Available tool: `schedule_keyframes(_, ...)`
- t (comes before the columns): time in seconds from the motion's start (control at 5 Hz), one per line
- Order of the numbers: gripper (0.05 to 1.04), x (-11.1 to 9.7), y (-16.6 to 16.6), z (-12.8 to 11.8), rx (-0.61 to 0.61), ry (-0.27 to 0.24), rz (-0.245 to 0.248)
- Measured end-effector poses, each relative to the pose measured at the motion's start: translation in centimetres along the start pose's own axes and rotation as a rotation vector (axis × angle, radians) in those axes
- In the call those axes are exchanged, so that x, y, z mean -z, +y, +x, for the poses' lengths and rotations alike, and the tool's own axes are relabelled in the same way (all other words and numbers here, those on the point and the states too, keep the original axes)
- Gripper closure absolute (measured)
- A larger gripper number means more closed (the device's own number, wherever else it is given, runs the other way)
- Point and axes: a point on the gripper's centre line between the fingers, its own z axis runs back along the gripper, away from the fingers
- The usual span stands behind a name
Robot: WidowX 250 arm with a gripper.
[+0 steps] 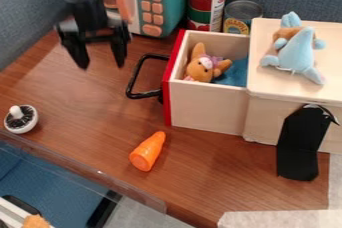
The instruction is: Close the drawer
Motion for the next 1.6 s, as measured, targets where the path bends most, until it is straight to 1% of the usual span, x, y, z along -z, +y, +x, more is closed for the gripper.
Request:
schedule_keyframes(0.2, 0.082, 2.6, -0.3, 0.2, -0.004, 0.032, 0.007)
schedule_keyframes(0.4, 0.083, 3.6, -0.4, 0.0, -0.022, 0.038, 0.014)
schedule_keyframes(0.6, 0.083, 3.9, -0.7, -1.3, -0.001, 0.054, 0.054)
schedule_keyframes(0.8, 0.083, -0.3, -0.9, -0.8, -0.049, -0.065, 0.129)
schedule_keyframes(1.0, 0.083, -1.9, -1.2, -1.2, -0.081, -0.089, 0.167)
schedule_keyframes(1.2, 0.083, -1.7, -3.2, -1.3, -0.052, -0.079, 0.108)
schedule_keyframes(1.4, 0.083, 1.1, -3.8, -1.7, -0.042, -0.008, 0.119)
schedule_keyframes(1.6, 0.137, 3.6, -3.7, -1.6, -0.036, 0.030, 0.154)
